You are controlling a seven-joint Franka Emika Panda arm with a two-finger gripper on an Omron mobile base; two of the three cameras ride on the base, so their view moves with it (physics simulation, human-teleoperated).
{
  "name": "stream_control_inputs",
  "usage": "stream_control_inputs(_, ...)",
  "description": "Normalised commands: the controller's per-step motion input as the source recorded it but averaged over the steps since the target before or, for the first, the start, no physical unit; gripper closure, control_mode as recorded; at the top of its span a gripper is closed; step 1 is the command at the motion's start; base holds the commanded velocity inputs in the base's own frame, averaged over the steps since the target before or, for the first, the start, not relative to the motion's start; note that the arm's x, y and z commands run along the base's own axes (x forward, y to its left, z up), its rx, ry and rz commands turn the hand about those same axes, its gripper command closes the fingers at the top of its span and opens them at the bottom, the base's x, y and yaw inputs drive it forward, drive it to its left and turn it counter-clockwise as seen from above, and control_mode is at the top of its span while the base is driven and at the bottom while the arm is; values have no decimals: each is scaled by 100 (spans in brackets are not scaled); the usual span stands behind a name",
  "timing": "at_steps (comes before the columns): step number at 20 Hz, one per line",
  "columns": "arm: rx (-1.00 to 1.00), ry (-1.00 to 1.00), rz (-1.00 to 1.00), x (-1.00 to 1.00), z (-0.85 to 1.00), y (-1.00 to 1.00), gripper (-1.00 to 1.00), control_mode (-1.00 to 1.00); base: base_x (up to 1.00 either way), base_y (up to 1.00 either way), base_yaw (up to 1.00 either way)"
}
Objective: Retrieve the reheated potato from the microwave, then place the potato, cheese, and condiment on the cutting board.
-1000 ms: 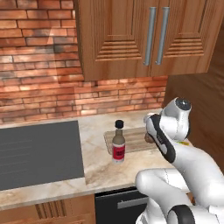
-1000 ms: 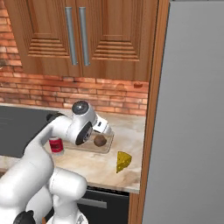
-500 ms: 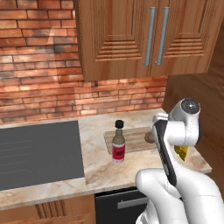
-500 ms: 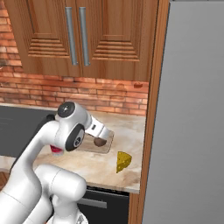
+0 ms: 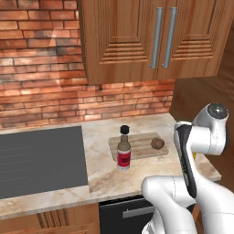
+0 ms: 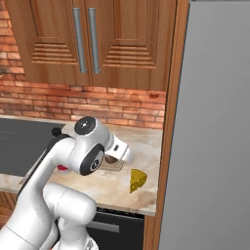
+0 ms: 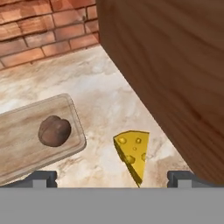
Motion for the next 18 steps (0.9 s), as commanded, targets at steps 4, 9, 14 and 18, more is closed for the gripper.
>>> stream_control_inputs(4, 0, 10, 3, -46, 0, -7, -100, -100, 0, 0, 0)
stream_control_inputs(9, -1, 6, 0, -38, -1, -10, -100, -100, 0, 0, 0)
stream_control_inputs(14, -4, 6, 0, -15, -15, -7, -100, -100, 0, 0, 0)
stream_control_inputs(18, -2, 7, 0, 0, -25, 0, -100, -100, 0, 0, 0)
